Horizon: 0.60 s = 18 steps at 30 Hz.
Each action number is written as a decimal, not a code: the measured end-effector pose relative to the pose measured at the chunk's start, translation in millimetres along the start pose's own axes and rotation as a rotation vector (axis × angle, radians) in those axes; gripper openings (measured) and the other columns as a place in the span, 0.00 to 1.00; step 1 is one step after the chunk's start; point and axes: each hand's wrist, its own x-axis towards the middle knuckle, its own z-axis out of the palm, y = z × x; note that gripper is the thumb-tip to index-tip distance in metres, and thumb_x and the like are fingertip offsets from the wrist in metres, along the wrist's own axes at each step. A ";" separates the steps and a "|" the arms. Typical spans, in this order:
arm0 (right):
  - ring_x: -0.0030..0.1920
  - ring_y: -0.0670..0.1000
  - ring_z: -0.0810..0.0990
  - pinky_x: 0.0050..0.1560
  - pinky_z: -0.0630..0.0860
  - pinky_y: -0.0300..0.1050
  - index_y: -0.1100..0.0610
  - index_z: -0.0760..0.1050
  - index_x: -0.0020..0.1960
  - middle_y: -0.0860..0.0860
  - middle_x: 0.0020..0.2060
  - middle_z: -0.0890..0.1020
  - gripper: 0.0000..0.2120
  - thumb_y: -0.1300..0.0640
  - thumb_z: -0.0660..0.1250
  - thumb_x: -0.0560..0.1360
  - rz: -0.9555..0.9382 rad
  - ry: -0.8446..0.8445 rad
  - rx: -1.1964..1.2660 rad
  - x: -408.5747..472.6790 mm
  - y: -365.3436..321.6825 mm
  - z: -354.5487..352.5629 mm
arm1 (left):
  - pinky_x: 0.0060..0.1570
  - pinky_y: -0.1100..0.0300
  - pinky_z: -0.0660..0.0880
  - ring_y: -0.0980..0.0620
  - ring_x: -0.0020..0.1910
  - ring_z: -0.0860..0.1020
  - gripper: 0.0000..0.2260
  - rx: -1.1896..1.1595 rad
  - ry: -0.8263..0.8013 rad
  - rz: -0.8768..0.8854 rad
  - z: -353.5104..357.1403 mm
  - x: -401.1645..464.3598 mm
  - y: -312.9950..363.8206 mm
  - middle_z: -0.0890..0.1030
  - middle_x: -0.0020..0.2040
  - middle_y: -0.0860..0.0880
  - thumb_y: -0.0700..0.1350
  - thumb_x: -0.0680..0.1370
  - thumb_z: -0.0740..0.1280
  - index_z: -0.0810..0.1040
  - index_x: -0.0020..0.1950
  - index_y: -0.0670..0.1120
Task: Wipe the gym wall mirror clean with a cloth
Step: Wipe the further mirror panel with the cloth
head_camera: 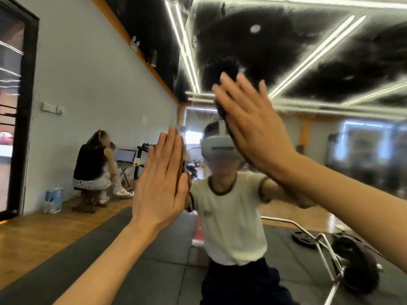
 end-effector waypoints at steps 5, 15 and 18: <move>0.79 0.59 0.57 0.78 0.53 0.61 0.58 0.64 0.78 0.56 0.78 0.64 0.22 0.55 0.57 0.85 -0.113 -0.047 -0.017 -91.8 -53.8 11.1 | 0.80 0.55 0.40 0.49 0.82 0.45 0.29 0.013 -0.024 0.020 0.5 -0.6 -1.0 0.46 0.83 0.45 0.50 0.84 0.51 0.47 0.83 0.42; 0.76 0.64 0.64 0.75 0.54 0.61 0.61 0.68 0.76 0.60 0.74 0.69 0.24 0.64 0.63 0.80 0.044 0.052 -0.072 -25.5 11.6 -5.0 | 0.80 0.57 0.41 0.54 0.82 0.44 0.29 -0.046 0.012 0.008 -3.7 0.0 2.5 0.51 0.83 0.44 0.46 0.83 0.52 0.48 0.82 0.42; 0.77 0.64 0.63 0.77 0.53 0.62 0.61 0.68 0.76 0.60 0.75 0.68 0.26 0.64 0.65 0.78 0.140 0.092 -0.053 -38.3 -2.3 -1.3 | 0.80 0.56 0.41 0.50 0.82 0.46 0.27 -0.079 0.028 0.027 0.0 -1.9 24.7 0.52 0.82 0.41 0.45 0.84 0.52 0.51 0.82 0.39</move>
